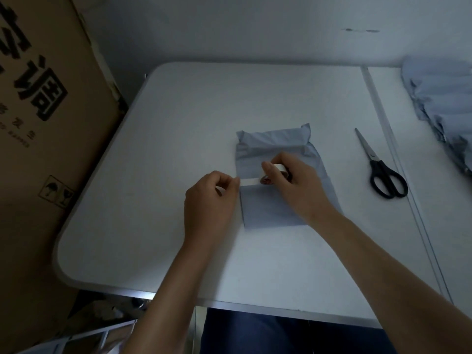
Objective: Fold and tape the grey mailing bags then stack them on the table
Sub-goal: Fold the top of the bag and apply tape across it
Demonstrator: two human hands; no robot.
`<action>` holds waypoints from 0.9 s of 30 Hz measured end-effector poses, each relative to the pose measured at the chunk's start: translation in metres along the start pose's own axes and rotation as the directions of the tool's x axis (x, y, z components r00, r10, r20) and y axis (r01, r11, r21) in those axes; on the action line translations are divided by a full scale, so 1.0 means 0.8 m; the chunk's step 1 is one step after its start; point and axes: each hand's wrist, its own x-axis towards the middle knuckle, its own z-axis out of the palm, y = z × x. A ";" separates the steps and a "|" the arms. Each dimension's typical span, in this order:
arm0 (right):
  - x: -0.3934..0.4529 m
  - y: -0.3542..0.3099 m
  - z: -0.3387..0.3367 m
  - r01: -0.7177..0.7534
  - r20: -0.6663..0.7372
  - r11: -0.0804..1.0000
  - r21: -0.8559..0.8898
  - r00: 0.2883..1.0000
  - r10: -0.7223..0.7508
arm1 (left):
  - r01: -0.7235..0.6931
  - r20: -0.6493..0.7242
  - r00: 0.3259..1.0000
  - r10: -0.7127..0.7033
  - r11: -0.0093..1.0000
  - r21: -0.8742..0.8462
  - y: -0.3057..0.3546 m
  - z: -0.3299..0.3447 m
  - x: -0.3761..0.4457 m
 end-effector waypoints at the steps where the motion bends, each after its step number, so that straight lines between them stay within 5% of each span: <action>1: 0.000 0.004 0.001 0.027 -0.011 0.999 -0.035 1.000 -0.027 | -0.012 -0.010 1.000 0.012 1.000 0.006 -0.002 0.002 0.000; 13: 0.002 0.021 0.008 0.133 -0.023 0.974 -0.182 0.990 -0.140 | -0.164 -0.046 0.984 0.171 0.978 0.129 -0.012 0.014 -0.004; 27: 0.003 0.024 0.009 0.137 -0.009 0.963 -0.230 0.990 -0.143 | -0.189 -0.036 0.979 0.203 0.954 0.231 -0.015 0.020 -0.005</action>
